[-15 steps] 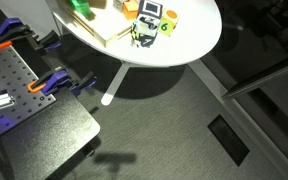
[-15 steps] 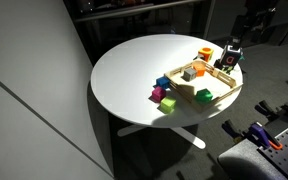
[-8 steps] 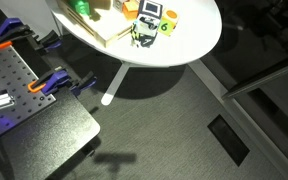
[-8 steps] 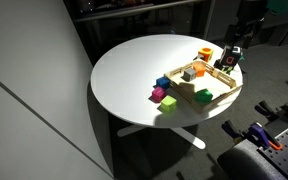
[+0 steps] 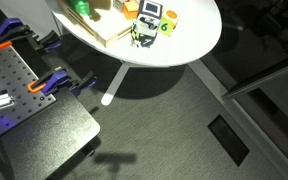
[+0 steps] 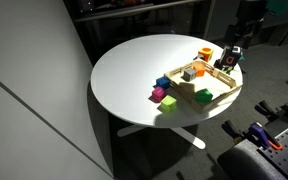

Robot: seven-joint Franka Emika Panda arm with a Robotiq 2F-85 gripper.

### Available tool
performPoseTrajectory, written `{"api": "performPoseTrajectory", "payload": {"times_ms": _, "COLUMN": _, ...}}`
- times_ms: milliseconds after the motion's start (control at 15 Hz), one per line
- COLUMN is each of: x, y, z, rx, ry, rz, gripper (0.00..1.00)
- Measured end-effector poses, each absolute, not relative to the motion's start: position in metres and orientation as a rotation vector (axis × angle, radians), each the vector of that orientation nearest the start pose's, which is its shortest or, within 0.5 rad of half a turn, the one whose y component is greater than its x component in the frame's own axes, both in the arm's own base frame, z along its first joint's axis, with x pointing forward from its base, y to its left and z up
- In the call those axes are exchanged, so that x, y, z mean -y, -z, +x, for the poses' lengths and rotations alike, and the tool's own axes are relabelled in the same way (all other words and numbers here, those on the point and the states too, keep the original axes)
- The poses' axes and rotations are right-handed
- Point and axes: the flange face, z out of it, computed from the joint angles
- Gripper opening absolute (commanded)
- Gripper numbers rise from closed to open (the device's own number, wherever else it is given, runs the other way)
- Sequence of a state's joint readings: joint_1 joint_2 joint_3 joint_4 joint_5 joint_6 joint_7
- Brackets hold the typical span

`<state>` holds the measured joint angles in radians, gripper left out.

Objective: Put the green block on the table

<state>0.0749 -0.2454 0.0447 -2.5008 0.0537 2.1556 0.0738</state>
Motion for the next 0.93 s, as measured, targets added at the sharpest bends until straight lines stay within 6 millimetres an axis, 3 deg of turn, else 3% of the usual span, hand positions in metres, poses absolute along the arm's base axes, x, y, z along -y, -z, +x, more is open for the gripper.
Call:
{"api": "performPoseTrajectory", "payload": {"times_ms": 267, "x": -0.050, "y": -0.347, "z": 0.430, "rx": 0.005, "ry": -0.202, "rz": -3.115, "gripper": 1.00}}
{"api": "performPoseTrajectory", "payload": {"times_ms": 933, "x": -0.061, "y": -0.265, "z": 0.452, "rx": 0.016, "ry": -0.162, "rz": -3.132, "gripper": 1.00}}
